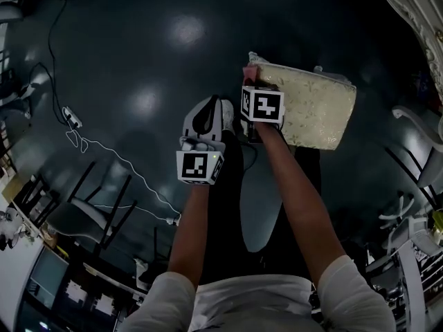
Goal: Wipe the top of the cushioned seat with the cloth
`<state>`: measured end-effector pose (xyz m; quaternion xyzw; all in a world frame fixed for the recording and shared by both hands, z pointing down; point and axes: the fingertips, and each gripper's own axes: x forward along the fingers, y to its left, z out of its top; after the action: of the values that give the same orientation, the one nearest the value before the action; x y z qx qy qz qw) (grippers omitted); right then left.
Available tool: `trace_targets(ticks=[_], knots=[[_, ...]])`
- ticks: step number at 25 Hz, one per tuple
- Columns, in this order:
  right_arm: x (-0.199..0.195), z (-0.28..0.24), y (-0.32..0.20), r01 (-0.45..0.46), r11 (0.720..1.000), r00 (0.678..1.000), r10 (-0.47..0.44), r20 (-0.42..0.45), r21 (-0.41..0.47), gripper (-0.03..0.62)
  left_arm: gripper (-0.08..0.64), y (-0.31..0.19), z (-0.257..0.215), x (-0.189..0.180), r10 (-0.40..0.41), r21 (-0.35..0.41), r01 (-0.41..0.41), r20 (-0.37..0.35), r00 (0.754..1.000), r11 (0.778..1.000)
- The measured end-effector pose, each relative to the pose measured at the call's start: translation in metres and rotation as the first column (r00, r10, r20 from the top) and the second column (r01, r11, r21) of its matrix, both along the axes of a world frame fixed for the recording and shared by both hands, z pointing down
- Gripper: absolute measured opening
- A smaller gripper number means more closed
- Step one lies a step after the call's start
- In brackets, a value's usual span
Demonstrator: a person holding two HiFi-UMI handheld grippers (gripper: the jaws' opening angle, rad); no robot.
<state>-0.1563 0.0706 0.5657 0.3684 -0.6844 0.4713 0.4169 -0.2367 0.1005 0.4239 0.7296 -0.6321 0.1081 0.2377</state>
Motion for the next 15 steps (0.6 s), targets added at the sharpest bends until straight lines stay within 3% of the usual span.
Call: trace_targets(ticks=[6, 15], knots=[[0.014, 0.002, -0.001, -0.042, 0.999, 0.999, 0.042, 0.004, 0.0, 0.02, 0.011, 0.002, 0.005, 0.008, -0.003, -0.011, 0.003, -0.018, 1.0, 1.0], [0.057, -0.016, -0.009, -0.042, 0.997, 0.999, 0.04, 0.032, 0.058, 0.02, 0.011, -0.015, 0.001, 0.062, 0.051, 0.0, -0.051, -0.034, 0.998, 0.999]])
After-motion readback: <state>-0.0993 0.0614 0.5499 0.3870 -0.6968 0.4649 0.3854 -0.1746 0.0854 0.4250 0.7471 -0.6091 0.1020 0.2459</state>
